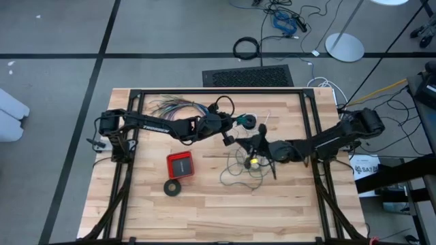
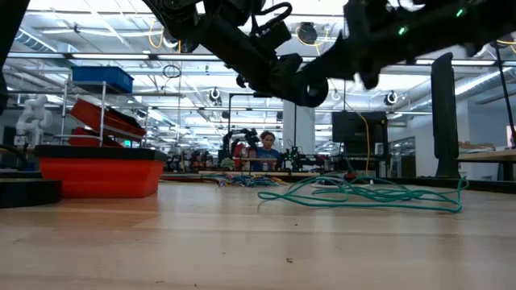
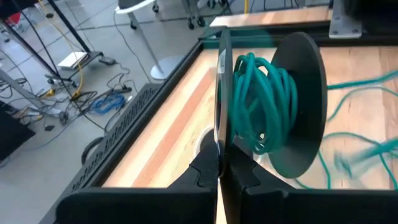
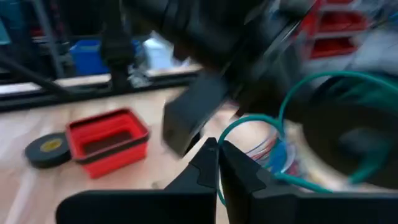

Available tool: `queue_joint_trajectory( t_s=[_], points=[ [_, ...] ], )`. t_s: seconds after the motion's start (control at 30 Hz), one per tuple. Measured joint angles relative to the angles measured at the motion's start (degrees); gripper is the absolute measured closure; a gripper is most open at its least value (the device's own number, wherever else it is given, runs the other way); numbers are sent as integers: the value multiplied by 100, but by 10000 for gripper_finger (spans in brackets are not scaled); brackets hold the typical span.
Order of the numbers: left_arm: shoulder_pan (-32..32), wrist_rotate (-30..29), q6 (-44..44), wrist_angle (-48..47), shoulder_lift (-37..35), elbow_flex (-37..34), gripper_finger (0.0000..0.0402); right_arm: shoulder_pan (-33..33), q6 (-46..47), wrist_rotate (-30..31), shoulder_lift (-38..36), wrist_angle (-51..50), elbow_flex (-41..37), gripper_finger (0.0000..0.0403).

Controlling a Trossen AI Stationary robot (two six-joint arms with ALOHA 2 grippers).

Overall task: Coil cords
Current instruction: Uncoil the green wire from the spool

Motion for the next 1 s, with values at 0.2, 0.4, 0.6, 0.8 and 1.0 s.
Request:
queue_joint_trajectory(
  t_s=[0.2,0.4,0.6,0.8,1.0],
  points=[
    [-2,-2,15,-77,0,0,401,602,-137,2337,-898,-1365,0,403],
    [-2,-3,14,220,0,0,401,323,1931,1792,-1396,-3770,0,403],
    [20,85,11,810,0,0,401,169,2494,591,-1088,-3999,-4,403],
    [49,118,-27,1046,0,0,401,181,2441,-206,-742,-3522,-2,403],
    [55,119,-28,1028,0,0,401,387,2320,-1047,-457,-3353,-2,403]
  ],
)
